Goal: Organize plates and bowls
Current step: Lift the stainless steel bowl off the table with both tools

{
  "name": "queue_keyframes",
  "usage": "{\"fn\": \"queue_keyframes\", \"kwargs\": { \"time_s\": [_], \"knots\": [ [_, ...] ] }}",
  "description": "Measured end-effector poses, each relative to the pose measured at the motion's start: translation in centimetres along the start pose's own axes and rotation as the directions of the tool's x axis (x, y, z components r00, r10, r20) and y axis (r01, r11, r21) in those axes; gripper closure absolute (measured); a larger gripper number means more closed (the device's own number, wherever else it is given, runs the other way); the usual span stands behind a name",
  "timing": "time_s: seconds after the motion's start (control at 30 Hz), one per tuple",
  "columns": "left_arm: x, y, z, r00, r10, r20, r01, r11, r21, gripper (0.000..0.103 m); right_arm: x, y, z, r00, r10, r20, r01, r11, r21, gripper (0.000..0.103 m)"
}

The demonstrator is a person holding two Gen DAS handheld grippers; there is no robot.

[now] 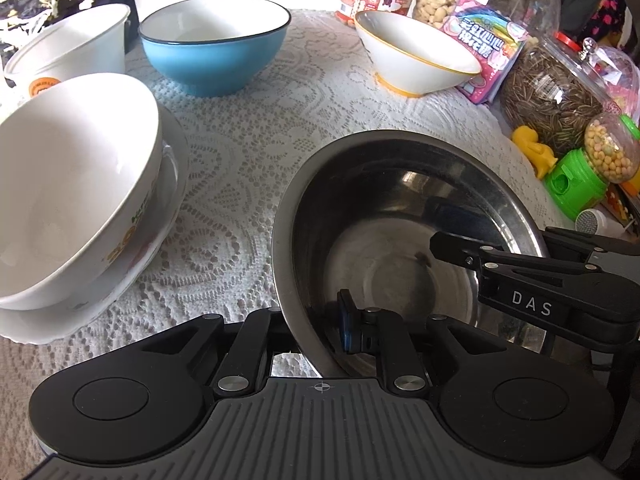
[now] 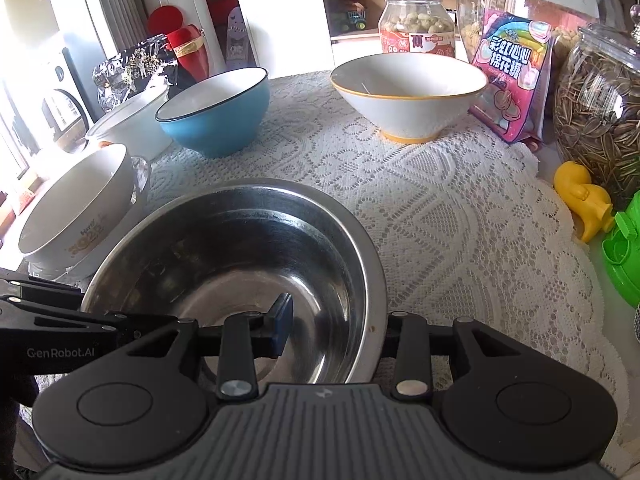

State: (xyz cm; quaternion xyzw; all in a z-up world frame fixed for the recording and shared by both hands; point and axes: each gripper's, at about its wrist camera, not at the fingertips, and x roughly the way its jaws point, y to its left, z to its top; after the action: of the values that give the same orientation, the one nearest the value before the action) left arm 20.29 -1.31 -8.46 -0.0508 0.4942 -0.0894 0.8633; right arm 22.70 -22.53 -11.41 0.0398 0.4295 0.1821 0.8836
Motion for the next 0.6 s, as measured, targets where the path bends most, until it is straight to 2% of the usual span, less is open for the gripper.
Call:
{"fn": "queue_keyframes", "kwargs": {
  "time_s": [0.23,0.5,0.6],
  "knots": [
    [-0.2,-0.3,-0.9,0.999,0.02,0.049,-0.021,0.999,0.027,0.085,-0.1,-0.1,-0.1,1.0,-0.004,0.005,0.004,1.0,0.012,0.067],
    [-0.3,0.2,-1.1,0.997,-0.011,0.07,0.008,0.999,0.039,0.085,0.0,0.3,-0.3,1.0,-0.016,0.023,0.016,1.0,-0.004,0.066],
    [-0.4,0.7,-1.1,0.997,-0.03,0.075,0.029,0.999,0.017,0.085,0.2,0.6,-0.3,0.999,-0.022,0.025,0.022,1.0,-0.014,0.066]
  ]
}}
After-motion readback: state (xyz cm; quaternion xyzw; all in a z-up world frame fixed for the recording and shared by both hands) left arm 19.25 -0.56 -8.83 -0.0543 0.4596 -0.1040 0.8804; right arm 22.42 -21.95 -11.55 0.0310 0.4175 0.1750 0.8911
